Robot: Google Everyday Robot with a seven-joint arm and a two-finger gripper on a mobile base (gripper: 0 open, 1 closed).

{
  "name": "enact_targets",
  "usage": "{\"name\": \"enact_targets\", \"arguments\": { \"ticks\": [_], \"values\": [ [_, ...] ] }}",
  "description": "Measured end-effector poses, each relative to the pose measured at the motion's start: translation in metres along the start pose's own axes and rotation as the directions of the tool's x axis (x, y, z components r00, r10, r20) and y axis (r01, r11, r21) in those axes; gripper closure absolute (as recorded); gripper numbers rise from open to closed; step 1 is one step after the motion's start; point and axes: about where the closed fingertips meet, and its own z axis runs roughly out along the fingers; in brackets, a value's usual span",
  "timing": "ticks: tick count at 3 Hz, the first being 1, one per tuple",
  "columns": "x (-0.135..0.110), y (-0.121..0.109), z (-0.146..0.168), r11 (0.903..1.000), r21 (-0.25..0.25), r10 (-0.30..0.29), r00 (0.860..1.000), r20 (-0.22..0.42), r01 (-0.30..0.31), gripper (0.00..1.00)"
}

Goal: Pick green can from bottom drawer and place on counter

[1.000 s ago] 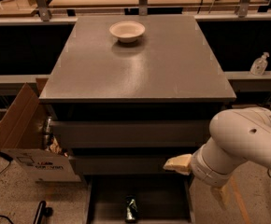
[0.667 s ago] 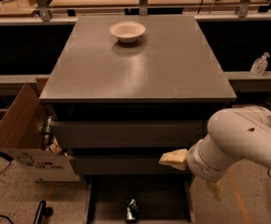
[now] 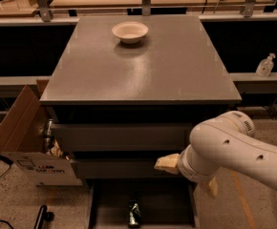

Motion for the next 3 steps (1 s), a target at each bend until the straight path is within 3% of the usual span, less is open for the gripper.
{"name": "enact_targets", "arguments": {
  "ticks": [1, 2, 3],
  "values": [
    [0.016, -0.03, 0.044, 0.9872, 0.011, -0.157, 0.984, -0.088, 0.159, 0.0],
    [0.034, -0.044, 0.044, 0.9717, 0.025, -0.227, 0.959, -0.168, 0.235, 0.0],
    [0.034, -0.043, 0.044, 0.9719, 0.024, -0.227, 0.959, -0.168, 0.234, 0.0]
  ]
}}
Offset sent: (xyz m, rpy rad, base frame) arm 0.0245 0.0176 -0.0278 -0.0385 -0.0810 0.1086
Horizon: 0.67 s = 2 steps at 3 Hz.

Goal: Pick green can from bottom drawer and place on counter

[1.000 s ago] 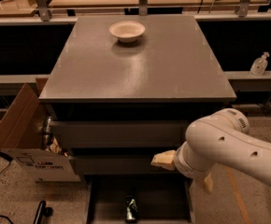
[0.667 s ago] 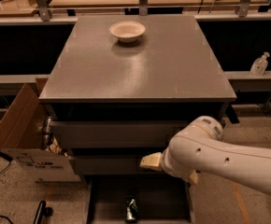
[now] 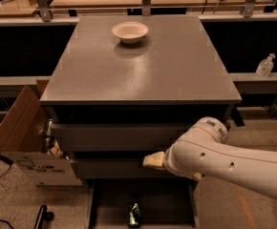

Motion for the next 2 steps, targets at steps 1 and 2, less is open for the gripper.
{"name": "enact_targets", "arguments": {
  "ticks": [1, 2],
  "values": [
    [-0.001, -0.009, 0.022, 0.9994, -0.006, -0.033, 0.999, 0.036, 0.033, 0.0],
    [-0.002, -0.01, 0.069, 0.999, 0.02, -0.041, 0.997, 0.063, 0.04, 0.0]
  ]
}}
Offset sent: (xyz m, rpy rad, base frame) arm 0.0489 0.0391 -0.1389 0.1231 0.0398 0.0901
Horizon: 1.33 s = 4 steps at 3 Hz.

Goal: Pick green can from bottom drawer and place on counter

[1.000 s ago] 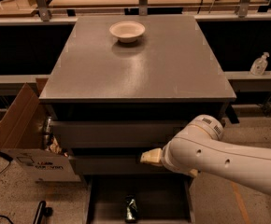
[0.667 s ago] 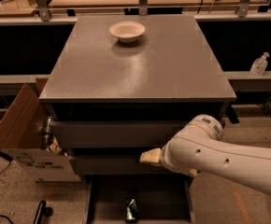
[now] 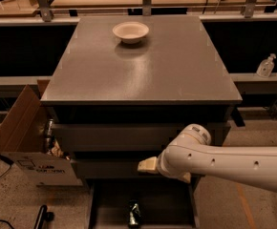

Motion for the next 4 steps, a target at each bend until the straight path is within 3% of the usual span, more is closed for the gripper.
{"name": "enact_targets", "arguments": {
  "ticks": [1, 2, 3, 4],
  "values": [
    [-0.004, -0.008, 0.059, 0.9968, 0.065, -0.047, 0.999, 0.013, 0.046, 0.0],
    [-0.015, -0.019, 0.116, 0.9872, 0.13, -0.097, 0.995, 0.035, 0.092, 0.0],
    [-0.029, -0.031, 0.152, 0.9719, 0.183, -0.166, 0.982, 0.087, 0.148, 0.0],
    [-0.039, -0.037, 0.172, 0.9644, 0.232, -0.162, 0.978, 0.135, 0.128, 0.0]
  ]
}}
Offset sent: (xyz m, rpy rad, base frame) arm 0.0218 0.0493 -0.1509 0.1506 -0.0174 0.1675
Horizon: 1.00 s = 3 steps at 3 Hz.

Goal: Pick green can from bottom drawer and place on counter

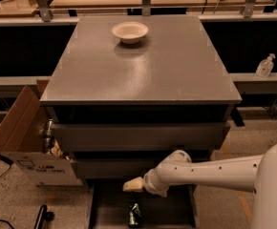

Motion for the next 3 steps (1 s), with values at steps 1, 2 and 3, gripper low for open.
{"name": "enact_targets", "arguments": {
  "ticks": [1, 2, 3],
  "values": [
    [-0.0011, -0.0001, 0.0005, 1.0, -0.002, -0.006, 1.0, 0.001, 0.006, 0.0],
    [-0.0011, -0.0001, 0.0004, 1.0, -0.002, -0.006, 1.0, 0.001, 0.006, 0.0],
    [-0.0018, 0.0025, 0.0098, 0.998, 0.062, -0.01, 1.0, -0.011, 0.01, 0.0]
  ]
}}
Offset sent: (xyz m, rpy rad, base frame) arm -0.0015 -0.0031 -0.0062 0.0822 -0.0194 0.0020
